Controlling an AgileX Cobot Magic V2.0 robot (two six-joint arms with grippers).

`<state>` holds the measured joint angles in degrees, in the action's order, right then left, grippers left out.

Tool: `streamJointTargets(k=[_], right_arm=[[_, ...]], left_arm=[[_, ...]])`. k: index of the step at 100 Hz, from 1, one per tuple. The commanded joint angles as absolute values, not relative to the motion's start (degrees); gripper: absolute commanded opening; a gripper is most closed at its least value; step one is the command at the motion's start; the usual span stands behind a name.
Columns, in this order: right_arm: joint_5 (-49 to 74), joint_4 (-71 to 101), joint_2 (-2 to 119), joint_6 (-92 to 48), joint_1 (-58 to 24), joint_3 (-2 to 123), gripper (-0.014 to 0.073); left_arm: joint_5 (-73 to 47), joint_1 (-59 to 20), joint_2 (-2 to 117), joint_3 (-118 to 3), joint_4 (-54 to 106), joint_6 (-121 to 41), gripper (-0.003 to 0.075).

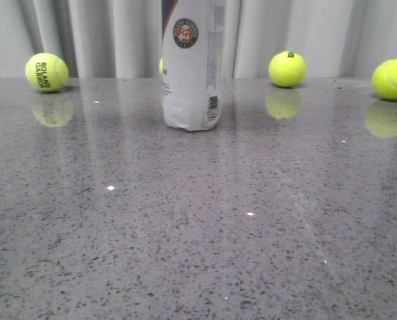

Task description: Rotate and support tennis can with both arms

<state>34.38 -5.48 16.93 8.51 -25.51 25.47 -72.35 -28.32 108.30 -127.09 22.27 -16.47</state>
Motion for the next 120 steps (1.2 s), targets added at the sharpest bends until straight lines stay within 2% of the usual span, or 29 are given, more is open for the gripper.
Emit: streamJointTargets(k=[1,11,18,25,38,87,120], right_arm=[[29.9,-6.4,17.4,8.4,-25.3,26.9,-0.0067],[29.9,-6.4,17.4,8.4,-25.3,26.9,-0.0067],[29.9,-6.4,17.4,8.4,-25.3,26.9,-0.0067],[29.9,-6.4,17.4,8.4,-25.3,26.9,-0.0067],[29.9,-6.4,17.4,8.4,-25.3,26.9,-0.0067],[29.9,-6.4,17.4,8.4,-25.3,26.9,-0.0067],[29.9,-6.4,17.4,8.4,-25.3,26.9,-0.0067]], left_arm=[[-69.6,-28.8,105.5,-129.7,24.8,-16.0,0.0337],[-69.1,-28.8,104.9,-130.1,24.8,-16.0,0.0334],[-68.4,-28.8,104.2,-130.1,24.8,-16.0,0.0297],[-68.2,-28.8,103.3,-130.1,24.8,-16.0,0.0204],[-69.0,-28.8,101.8,-130.0,24.8,-16.0,-0.0023],[-70.3,-28.8,98.4,-128.8,26.8,-16.0,-0.0020],[-63.9,-28.8,89.3,-113.6,27.2,-16.4,-0.0020]])
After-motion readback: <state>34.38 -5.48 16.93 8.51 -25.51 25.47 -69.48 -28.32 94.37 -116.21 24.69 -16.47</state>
